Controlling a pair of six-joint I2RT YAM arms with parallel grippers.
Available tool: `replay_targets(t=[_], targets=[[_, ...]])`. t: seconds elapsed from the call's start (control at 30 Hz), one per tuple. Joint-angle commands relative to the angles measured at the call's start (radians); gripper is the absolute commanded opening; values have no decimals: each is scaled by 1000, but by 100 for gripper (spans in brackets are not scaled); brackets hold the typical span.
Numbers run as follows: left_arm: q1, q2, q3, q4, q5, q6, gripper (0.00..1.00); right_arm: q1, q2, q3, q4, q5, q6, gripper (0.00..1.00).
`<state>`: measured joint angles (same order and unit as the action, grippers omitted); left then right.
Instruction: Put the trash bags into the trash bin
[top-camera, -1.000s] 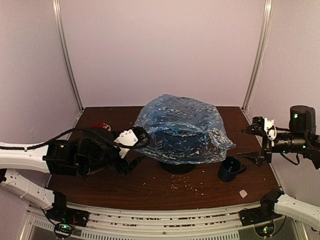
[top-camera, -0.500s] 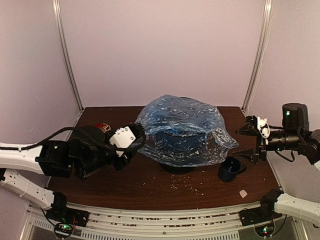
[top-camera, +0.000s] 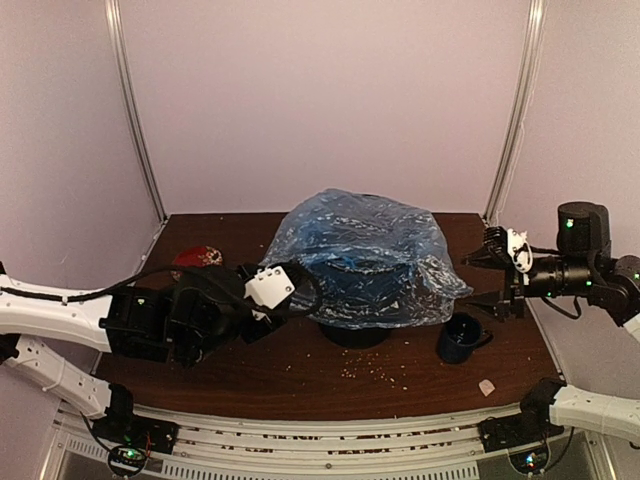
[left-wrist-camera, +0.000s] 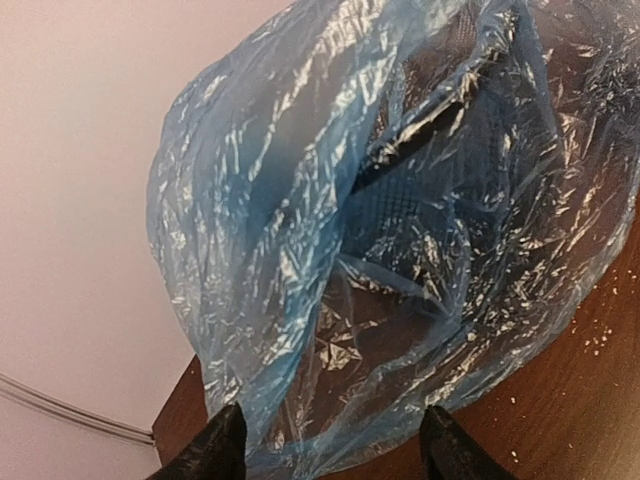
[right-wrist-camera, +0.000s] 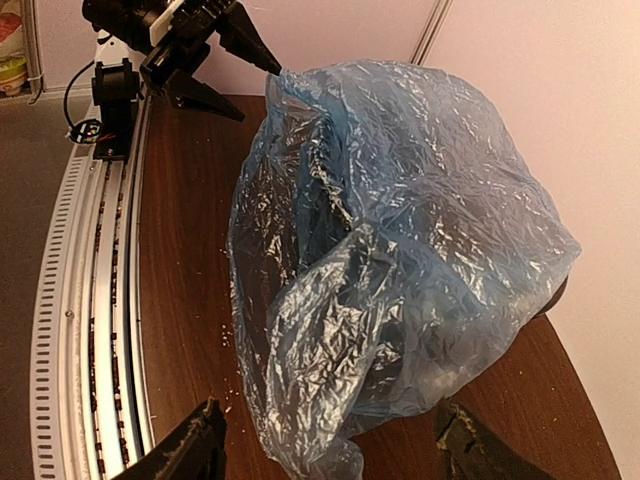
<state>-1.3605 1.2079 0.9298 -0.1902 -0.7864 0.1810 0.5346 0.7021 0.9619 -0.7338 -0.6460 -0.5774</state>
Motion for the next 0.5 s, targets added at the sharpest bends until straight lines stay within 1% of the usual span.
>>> replay_targets(t=[0.0,0.1,0.2,0.3,0.37,0.47], targets=[[14,-8,7,140,-102,60,61,19,17,-11,61,51,24,70],[25,-20,-11,189,-109,81,61,29,26,-14,62,52,24,68],[48,-19,-14,196,-91,89,60,39,32,-11,47,56,8,67],[70,-11,-12,197,-61,100,59,47,29,11,-7,13,-27,70],[77,-5,-8,198,-46,108,57,48,11,21,-42,-4,-53,74],[88,8,-1,197,-34,117,55,48,-10,6,-63,13,-61,76]])
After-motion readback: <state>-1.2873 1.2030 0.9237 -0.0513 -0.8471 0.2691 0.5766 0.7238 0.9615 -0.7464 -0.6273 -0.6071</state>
